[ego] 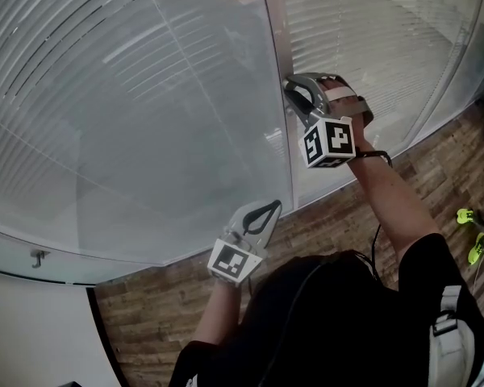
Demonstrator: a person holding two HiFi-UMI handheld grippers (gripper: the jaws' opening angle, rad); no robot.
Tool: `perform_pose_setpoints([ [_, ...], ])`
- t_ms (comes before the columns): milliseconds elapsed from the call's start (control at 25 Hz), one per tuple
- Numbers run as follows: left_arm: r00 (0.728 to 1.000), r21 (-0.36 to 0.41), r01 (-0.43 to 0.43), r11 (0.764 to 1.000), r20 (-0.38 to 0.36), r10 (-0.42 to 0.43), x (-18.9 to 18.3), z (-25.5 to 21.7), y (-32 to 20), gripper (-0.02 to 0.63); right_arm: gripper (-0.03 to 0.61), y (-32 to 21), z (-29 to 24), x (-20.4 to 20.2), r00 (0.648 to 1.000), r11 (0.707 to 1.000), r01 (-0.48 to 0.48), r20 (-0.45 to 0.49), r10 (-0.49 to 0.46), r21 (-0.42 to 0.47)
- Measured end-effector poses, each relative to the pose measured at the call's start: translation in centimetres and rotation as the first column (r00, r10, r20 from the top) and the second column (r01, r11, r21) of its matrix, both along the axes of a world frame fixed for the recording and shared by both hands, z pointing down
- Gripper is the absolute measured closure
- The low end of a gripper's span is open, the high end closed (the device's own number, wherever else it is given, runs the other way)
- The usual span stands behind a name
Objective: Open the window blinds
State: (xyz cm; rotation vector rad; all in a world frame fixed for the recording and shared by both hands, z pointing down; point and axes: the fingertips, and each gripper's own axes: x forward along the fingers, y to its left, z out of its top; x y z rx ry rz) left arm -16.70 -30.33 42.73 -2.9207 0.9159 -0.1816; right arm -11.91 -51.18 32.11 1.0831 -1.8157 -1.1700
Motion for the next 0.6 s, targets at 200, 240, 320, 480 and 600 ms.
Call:
perform_pose_setpoints([
  [200, 1.000, 0.006, -0.007, 1.000, -0.001, 0.007, 0.2, -0.3, -0.1, 0.609, 0.448, 0.0, -0.4, 0.2, 0.996, 0.999, 0.000, 0.087, 0.003, -0.035],
  [240, 1.000, 0.005, -0.007, 1.000, -0.001, 0.007, 0.2, -0.2, -0.1, 0.609, 0.448, -0.1, -0.4, 0.2, 0.993, 0.999, 0.002, 0.122, 0.004, -0.051],
  [320, 1.000, 0.001, -0.008, 1.000, -0.001, 0.008, 0.2, 0.0, 0.0, 0.610, 0.448, -0.1, -0.5, 0.3, 0.976, 0.995, 0.015, 0.217, 0.006, -0.097],
  [480, 1.000, -0.009, -0.009, 1.000, -0.004, 0.009, 0.3, 0.3, 0.2, 0.609, 0.446, -0.3, -1.0, 0.6, 0.908, 0.983, 0.052, 0.417, 0.026, -0.176],
  [600, 1.000, -0.012, 0.002, 1.000, -0.015, -0.002, 0.0, 0.2, 0.1, 0.609, 0.445, -0.6, -1.2, 1.0, 0.847, 0.975, 0.075, 0.530, 0.049, -0.210],
])
